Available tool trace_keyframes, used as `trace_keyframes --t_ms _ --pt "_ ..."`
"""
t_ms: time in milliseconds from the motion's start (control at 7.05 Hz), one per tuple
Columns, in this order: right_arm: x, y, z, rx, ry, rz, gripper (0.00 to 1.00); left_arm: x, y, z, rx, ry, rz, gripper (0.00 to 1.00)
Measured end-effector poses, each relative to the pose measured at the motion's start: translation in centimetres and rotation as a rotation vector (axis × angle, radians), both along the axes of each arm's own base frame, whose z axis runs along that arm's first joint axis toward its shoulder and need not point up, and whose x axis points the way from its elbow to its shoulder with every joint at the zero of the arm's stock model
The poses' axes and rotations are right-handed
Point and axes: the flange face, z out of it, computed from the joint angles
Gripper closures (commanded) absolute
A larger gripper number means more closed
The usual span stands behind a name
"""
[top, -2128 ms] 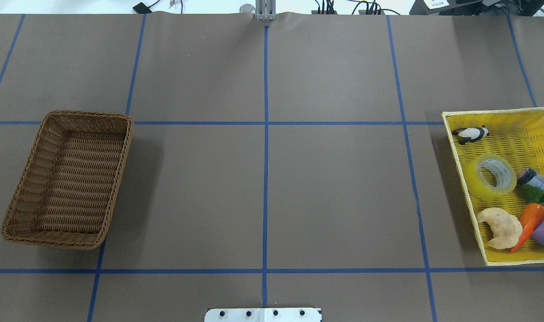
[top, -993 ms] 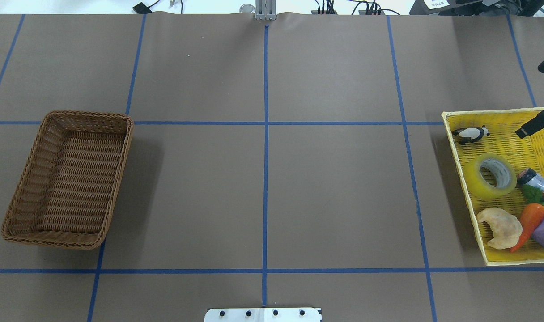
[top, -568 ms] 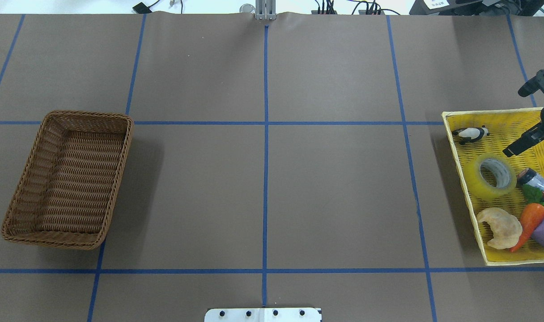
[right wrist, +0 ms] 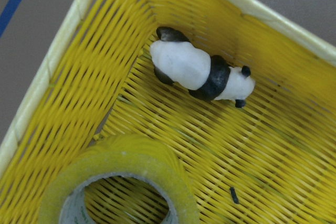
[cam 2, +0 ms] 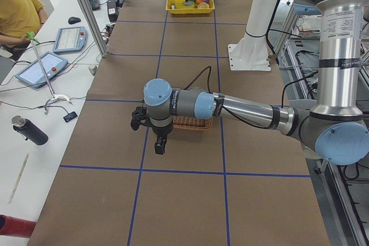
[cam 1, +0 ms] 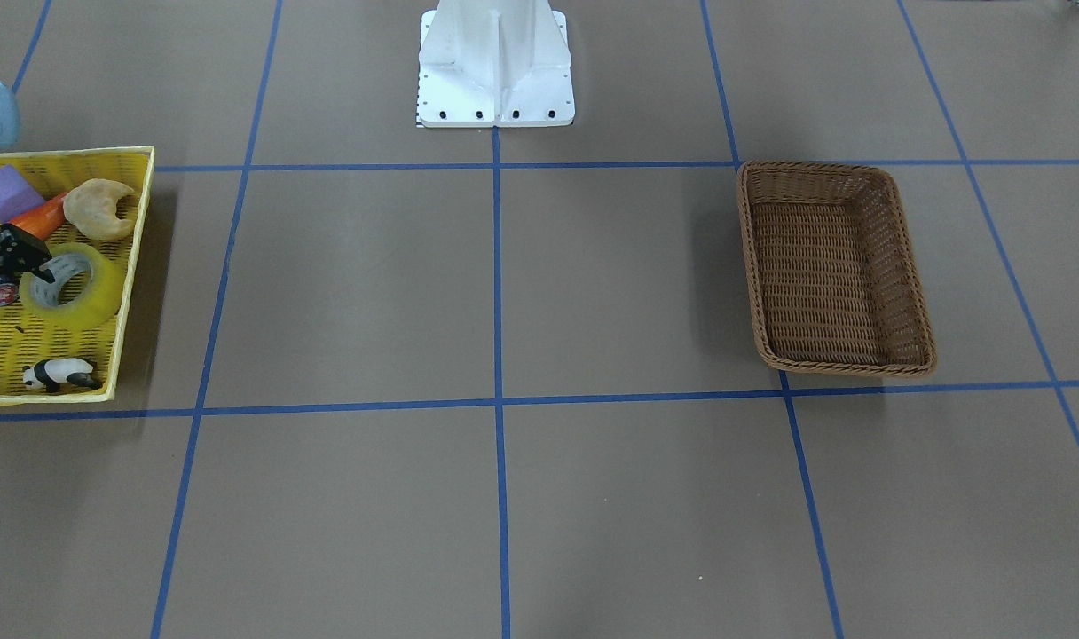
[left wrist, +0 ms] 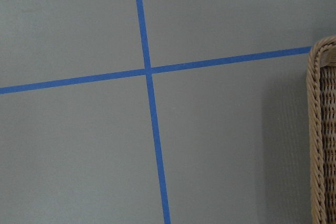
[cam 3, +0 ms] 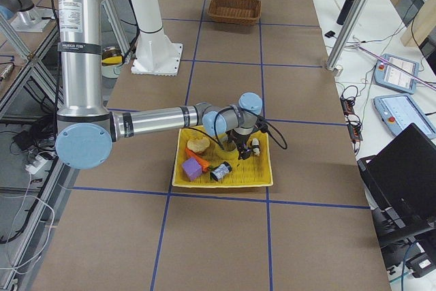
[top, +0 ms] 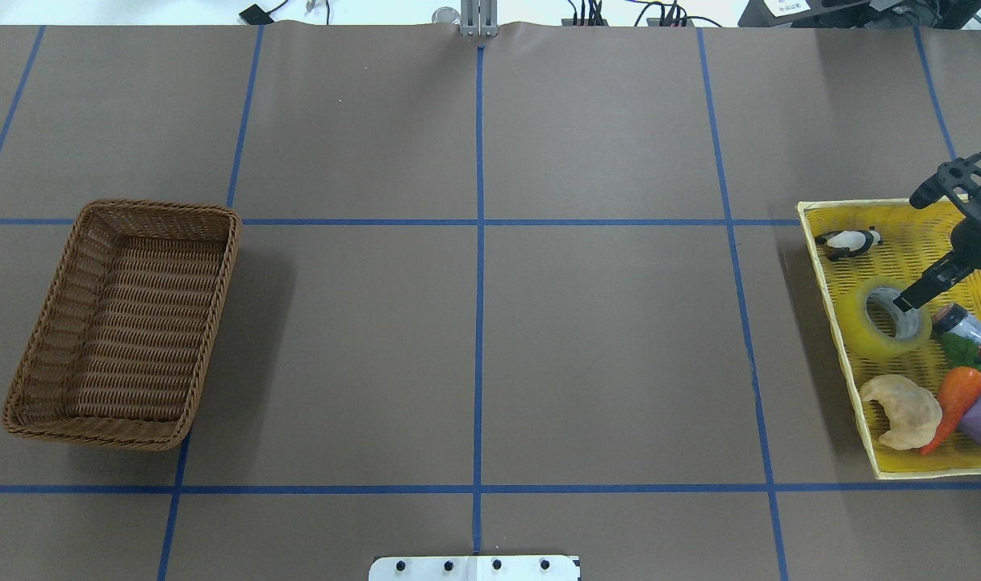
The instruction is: Move tape to another basket
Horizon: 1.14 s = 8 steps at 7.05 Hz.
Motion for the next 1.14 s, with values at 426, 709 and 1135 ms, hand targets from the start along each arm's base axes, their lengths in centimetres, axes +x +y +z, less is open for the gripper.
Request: trace_keyframes --t_ms 426,709,1135 --pt "-1.2 -0.4 2.0 0.049 -0.034 -0.015 1.00 0.0 0.0 0.1 -0.003 0.005 0.001 0.02" --pt "-1.1 -0.6 0.0 0.097 -0.052 -0.010 1.00 0.0 0.1 0.2 -0.005 0.005 0.001 0.02" --pt "2.9 -0.9 -4.9 0.170 -0.102 0.057 1.00 0.0 0.3 0.4 -0.010 0.006 0.001 0.02"
